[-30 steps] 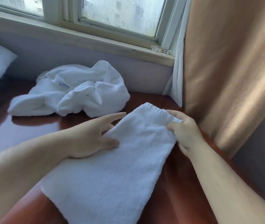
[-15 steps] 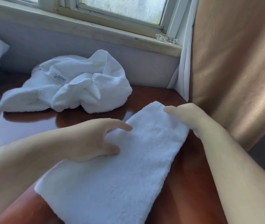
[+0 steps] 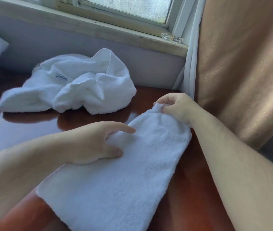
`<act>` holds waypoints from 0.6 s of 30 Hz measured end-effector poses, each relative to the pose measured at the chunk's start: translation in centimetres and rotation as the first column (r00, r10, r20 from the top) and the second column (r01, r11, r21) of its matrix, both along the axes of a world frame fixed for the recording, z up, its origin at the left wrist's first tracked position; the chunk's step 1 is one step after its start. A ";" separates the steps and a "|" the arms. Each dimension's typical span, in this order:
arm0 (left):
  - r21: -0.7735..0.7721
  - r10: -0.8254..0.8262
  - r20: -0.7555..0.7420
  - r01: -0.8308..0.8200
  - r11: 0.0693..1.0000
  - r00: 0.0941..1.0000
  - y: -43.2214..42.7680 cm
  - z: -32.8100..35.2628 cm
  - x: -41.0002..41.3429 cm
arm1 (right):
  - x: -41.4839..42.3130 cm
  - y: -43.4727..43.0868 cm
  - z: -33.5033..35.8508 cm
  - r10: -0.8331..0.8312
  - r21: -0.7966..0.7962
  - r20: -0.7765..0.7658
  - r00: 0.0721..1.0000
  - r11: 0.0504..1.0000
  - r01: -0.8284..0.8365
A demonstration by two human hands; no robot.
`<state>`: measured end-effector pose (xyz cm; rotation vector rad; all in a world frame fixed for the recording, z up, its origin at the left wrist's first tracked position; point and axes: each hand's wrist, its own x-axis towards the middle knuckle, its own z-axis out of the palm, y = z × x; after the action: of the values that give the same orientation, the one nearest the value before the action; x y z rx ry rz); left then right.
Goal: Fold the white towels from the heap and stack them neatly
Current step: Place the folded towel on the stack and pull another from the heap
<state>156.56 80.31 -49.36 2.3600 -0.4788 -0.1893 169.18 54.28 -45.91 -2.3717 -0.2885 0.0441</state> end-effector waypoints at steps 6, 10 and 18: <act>0.040 0.038 0.000 -0.038 0.998 0.999 0.7 -0.5 -0.3 | -0.3 1.7 -1.3 -0.113 -0.443 0.204 0.972 0.875 0.195; 0.068 0.041 0.055 -0.045 0.997 0.998 0.9 -0.4 -1.1 | -2.3 3.5 -1.3 -0.095 -0.383 0.343 0.935 0.894 0.232; 0.379 -0.273 0.270 0.159 0.911 0.923 1.6 -0.5 -4.8 | -6.3 3.9 -5.1 -0.347 -0.619 0.000 0.938 0.736 0.273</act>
<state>151.75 81.87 -49.90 2.6985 -0.9379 0.0093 162.86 58.15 -51.01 -3.0236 0.2318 0.1346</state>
